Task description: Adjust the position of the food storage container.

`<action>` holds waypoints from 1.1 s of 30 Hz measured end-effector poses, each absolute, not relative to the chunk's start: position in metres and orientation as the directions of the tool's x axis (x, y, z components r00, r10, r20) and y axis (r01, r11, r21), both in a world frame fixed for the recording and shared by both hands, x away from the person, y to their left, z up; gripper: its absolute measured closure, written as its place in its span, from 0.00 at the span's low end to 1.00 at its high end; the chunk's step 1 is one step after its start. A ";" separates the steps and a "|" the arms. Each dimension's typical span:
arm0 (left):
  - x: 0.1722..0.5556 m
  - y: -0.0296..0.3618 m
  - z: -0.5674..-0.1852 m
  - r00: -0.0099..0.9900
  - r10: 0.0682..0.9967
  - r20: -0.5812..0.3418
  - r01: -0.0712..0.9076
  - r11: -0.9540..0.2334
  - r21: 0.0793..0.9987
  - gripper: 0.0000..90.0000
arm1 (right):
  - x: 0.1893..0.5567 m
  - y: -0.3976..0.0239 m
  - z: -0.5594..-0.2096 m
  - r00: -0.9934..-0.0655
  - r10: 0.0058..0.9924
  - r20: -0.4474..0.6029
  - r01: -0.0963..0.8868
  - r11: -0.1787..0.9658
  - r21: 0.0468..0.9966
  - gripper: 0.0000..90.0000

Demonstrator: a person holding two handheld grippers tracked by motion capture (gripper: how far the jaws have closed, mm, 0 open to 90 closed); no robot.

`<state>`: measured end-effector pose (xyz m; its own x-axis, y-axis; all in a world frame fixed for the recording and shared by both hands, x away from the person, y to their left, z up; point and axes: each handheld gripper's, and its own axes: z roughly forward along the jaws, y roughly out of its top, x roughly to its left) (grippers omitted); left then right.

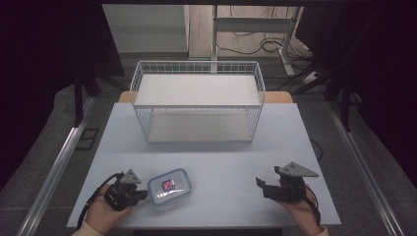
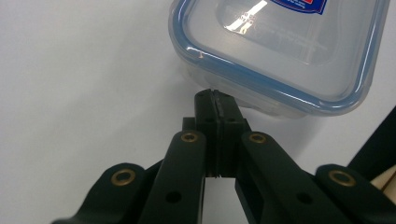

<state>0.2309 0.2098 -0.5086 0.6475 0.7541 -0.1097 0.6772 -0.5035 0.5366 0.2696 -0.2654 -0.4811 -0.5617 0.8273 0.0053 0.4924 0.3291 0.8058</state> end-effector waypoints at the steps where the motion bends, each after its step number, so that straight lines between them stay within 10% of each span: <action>1: 0.231 0.210 -0.509 0.648 0.754 -0.110 0.677 -0.503 0.537 1.00 | 0.270 -0.265 -0.481 -0.562 0.827 0.005 0.492 0.329 0.806 0.21; 33: 0.293 0.143 -0.507 0.716 0.688 -0.119 0.627 -0.559 0.543 1.00 | 0.271 -0.267 -0.483 -0.551 0.834 -0.002 0.502 0.333 0.798 0.22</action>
<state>0.2926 0.1427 -0.5068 0.7161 0.6877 -0.1195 0.6270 -0.5587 0.5429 0.2710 -0.2672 -0.4834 -0.5511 0.8345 -0.0017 0.5019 0.3331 0.7982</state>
